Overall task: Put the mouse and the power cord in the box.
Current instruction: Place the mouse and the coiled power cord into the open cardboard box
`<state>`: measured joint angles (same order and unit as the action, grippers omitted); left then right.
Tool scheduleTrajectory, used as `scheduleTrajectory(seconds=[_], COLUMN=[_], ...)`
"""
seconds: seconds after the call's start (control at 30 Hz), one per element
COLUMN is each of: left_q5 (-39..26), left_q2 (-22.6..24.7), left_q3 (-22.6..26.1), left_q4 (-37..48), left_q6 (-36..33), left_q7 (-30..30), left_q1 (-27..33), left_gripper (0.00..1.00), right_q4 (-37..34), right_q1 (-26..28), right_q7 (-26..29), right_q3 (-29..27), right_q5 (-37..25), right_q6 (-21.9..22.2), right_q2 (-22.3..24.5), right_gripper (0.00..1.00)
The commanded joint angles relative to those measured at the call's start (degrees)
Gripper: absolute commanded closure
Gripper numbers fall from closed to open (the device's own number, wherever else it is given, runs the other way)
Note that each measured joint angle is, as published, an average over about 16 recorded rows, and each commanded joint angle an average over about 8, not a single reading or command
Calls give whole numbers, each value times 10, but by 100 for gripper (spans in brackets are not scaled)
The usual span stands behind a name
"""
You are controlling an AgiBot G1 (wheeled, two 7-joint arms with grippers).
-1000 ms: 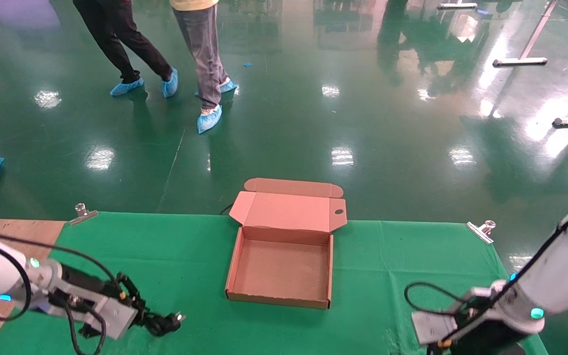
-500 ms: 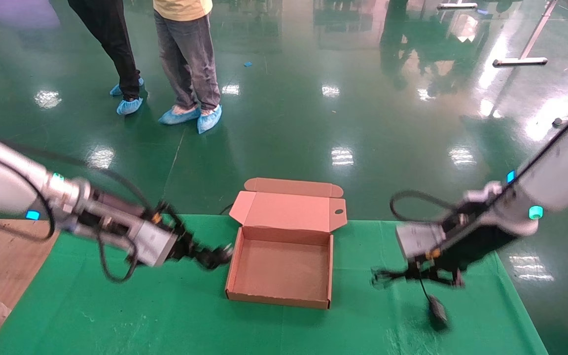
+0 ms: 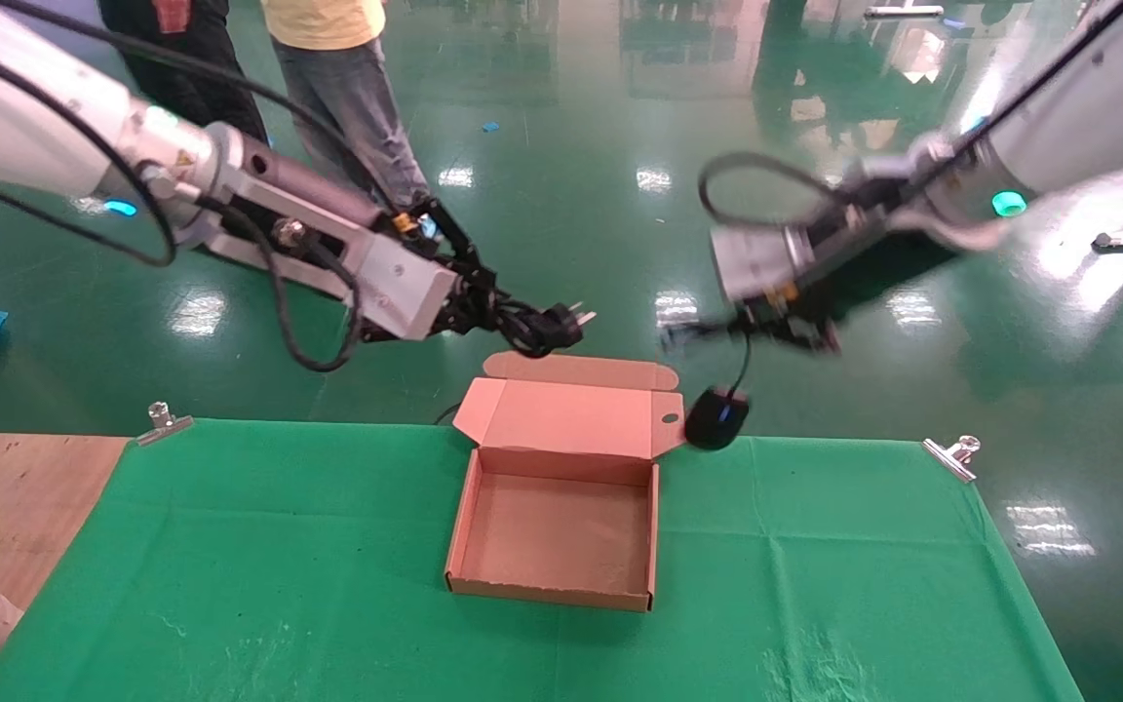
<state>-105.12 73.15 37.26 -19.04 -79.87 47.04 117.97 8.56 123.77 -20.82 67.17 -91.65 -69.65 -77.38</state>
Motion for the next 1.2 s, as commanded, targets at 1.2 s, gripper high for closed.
scheduleTrajectory(seconds=[1.2], left_q5=[91], left_q2=[44], left_q3=[-53], left_q4=[-196], left_q6=[450], left_q7=[79], left_q1=[-362], left_gripper=[100], right_q4=[63], right_q1=[-36], right_q7=[31], right_q3=[13], right_q5=[52], right_q6=[65], right_q2=[0], right_gripper=[100])
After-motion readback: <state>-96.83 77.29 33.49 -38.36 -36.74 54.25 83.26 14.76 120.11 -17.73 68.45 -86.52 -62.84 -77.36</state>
